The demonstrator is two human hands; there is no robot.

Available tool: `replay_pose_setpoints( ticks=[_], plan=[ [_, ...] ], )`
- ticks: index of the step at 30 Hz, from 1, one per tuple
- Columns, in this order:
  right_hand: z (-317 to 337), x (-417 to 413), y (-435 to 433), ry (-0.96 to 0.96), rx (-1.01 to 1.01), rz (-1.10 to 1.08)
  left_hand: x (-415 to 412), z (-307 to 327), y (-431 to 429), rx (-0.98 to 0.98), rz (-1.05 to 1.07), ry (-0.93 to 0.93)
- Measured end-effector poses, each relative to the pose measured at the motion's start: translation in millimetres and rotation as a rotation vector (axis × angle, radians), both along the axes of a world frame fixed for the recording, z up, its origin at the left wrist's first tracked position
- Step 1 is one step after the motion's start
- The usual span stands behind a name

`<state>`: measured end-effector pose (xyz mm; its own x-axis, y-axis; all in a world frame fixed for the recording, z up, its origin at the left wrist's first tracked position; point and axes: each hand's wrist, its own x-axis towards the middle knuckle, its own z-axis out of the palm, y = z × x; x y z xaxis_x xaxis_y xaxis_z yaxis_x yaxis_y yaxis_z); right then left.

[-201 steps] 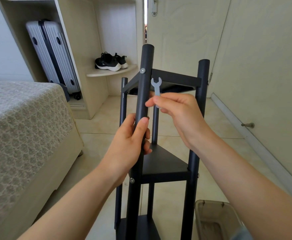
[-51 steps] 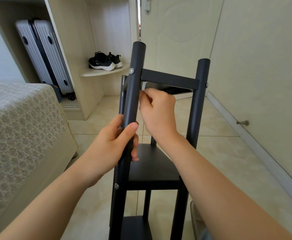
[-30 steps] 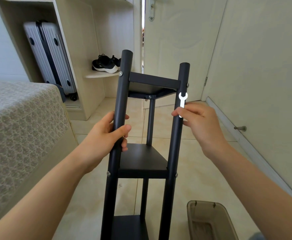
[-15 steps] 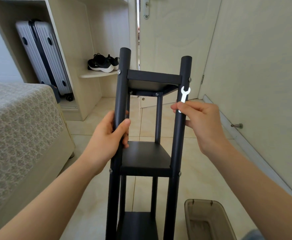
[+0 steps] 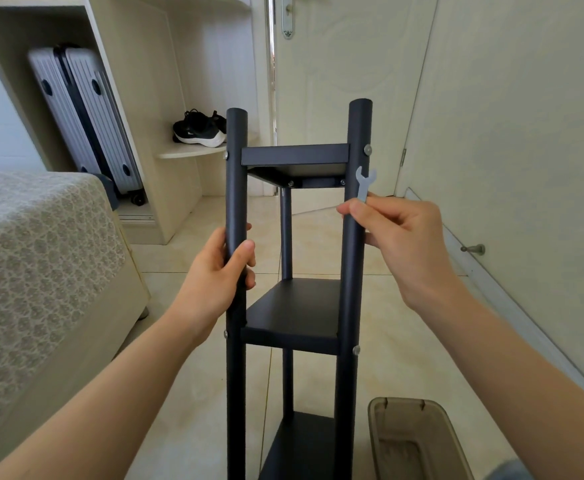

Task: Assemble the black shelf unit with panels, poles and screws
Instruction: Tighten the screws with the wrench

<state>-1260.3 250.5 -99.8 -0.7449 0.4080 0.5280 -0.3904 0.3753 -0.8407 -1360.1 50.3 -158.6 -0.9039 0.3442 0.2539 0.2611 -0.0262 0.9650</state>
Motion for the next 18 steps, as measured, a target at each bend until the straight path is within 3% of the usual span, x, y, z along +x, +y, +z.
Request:
replay_pose_setpoints(
  ticks=[7,13,15,18],
  plan=[
    [10.3,-0.3,-3.1,-0.092,-0.094,0.275,-10.6,6.9,-8.6,-0.228,0.260,0.124],
    [10.8,-8.2,-12.4,-0.113,-0.039,0.315,7.4,12.4,-11.3,-0.357,0.497,0.535],
    [11.7,-10.7,-15.4,-0.112,0.014,0.282,16.1,14.4,-8.6,-0.270,0.360,0.451],
    [13.7,-13.6,-18.7,-0.115,0.060,0.292,30.4,15.6,-2.9,-0.195,-0.065,0.112]
  ],
)
